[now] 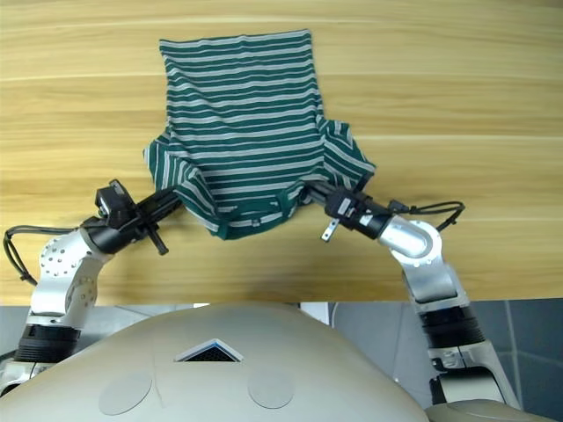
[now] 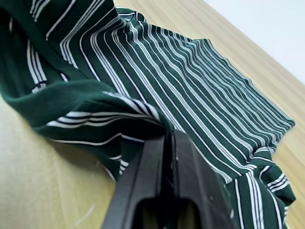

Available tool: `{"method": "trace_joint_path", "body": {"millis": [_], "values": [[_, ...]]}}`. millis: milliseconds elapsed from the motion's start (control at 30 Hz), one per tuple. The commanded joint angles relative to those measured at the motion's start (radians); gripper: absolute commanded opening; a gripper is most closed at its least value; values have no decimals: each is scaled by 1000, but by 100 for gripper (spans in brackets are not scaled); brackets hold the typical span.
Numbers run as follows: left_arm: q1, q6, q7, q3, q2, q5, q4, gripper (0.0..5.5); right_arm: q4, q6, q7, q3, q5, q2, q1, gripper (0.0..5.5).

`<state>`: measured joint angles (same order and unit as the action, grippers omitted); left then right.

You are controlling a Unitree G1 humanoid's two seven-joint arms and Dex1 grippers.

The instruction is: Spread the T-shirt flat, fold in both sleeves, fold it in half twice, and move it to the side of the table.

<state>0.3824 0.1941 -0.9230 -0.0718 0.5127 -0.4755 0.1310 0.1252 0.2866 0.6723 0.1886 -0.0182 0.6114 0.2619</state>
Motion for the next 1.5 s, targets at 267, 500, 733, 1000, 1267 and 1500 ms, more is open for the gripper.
{"method": "trace_joint_path", "body": {"millis": [267, 500, 733, 1000, 1267, 1500], "values": [[-4, -60, -15, -2, -7, 4, 6, 61, -3, -53, -27, -16, 18, -25, -28, 68], [29, -110, -59, -9, 33, 13, 66, 172, 12, -30, -100, 13, 141, -47, -63, 188], [45, -88, -64, -10, 41, 56, 87, 272, 43, -46, -58, 61, 179, -19, -25, 296], [52, 36, -176, 171, 4, -169, 79, 272, 112, 55, 105, -43, -187, 38, 17, 296], [-100, 31, 96, 162, -151, -38, -38, 272, 92, -12, -46, -93, -383, -209, -95, 296], [-176, 185, 245, 118, -247, 208, -184, 272, -19, -161, -228, -114, -322, -335, -180, 296]]}}
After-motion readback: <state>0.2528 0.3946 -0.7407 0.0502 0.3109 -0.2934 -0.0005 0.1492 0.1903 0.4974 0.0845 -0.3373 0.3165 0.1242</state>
